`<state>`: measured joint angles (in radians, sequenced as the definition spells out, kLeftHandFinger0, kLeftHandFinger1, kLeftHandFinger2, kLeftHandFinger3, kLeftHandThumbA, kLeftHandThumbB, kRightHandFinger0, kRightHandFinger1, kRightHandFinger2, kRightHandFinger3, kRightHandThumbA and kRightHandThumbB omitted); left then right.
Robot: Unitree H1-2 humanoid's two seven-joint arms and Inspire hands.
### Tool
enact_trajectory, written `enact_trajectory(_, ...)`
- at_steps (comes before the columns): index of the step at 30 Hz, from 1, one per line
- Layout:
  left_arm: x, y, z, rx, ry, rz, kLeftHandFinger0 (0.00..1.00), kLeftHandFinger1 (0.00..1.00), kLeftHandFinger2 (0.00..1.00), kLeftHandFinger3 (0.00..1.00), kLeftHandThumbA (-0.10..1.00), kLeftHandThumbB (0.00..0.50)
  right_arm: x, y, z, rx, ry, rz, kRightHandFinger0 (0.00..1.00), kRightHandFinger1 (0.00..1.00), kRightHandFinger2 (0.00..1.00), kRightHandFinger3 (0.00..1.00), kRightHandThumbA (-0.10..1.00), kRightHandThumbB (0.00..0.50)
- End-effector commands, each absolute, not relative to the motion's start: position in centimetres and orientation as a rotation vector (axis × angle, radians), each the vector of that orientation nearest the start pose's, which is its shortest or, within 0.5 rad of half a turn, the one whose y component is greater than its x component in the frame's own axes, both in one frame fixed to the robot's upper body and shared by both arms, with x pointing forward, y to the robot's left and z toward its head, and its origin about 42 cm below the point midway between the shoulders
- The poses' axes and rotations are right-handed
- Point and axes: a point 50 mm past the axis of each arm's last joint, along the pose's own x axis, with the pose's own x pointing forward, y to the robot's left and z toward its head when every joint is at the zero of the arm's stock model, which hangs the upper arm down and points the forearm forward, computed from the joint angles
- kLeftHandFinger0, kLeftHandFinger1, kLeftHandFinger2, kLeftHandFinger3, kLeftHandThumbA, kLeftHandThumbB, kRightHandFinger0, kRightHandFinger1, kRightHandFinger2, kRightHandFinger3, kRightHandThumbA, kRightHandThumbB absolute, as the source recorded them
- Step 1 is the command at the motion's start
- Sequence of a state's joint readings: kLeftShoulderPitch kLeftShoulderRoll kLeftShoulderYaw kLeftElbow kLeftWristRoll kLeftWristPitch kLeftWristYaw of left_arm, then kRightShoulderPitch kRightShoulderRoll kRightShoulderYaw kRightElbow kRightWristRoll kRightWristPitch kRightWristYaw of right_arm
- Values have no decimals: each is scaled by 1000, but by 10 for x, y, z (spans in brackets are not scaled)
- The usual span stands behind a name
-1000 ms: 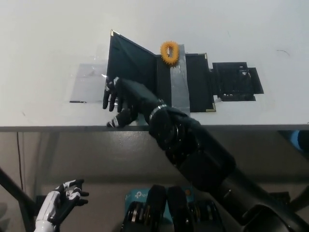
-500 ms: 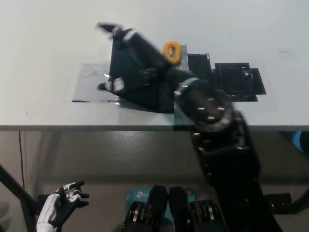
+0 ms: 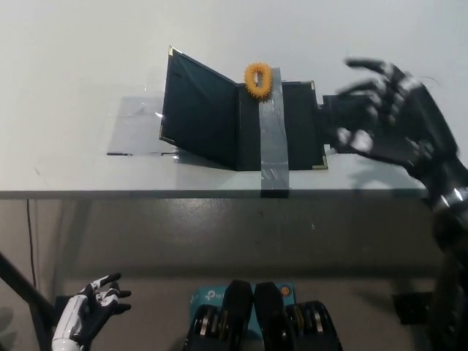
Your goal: The robot uses its right hand to push the cover of the diary kept in the middle of the desk towards the left to open it
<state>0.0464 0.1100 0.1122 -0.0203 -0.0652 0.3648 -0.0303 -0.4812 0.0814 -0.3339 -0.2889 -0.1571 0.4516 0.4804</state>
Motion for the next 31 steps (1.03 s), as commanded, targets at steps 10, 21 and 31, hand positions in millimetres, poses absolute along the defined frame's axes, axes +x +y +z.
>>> enact_trajectory(10,258,294,82,35,307,140,733,517,612,756,528,253,307,-305,167,247,-173,-163,438,476,532,685,1000,195)
enact_trajectory(21,265,300,86,23,300,154,734,540,633,760,505,266,298,-333,72,178,14,-366,368,441,509,639,1000,224)
enact_trajectory(31,266,302,90,36,282,152,671,499,604,734,501,255,288,-346,39,131,107,-396,323,386,452,601,977,221)
